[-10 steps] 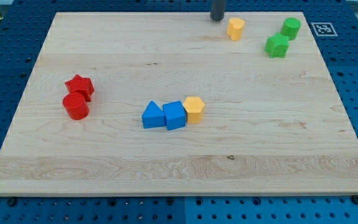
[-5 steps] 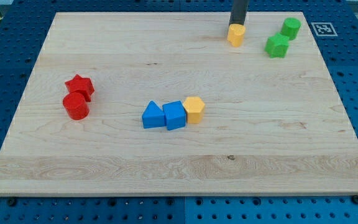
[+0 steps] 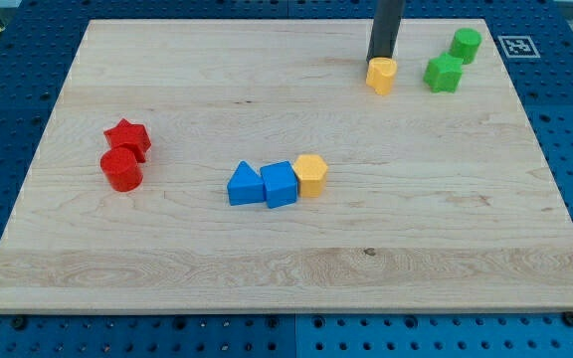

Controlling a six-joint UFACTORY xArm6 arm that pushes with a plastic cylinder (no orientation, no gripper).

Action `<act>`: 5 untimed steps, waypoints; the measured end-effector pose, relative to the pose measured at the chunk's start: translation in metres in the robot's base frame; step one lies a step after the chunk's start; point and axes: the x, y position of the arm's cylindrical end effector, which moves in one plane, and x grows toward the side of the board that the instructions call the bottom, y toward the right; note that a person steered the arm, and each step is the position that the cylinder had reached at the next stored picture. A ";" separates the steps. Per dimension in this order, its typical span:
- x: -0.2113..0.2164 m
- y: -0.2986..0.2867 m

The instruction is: Move the yellow heart downwards

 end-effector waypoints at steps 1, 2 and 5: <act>0.019 0.000; 0.023 0.000; 0.035 0.018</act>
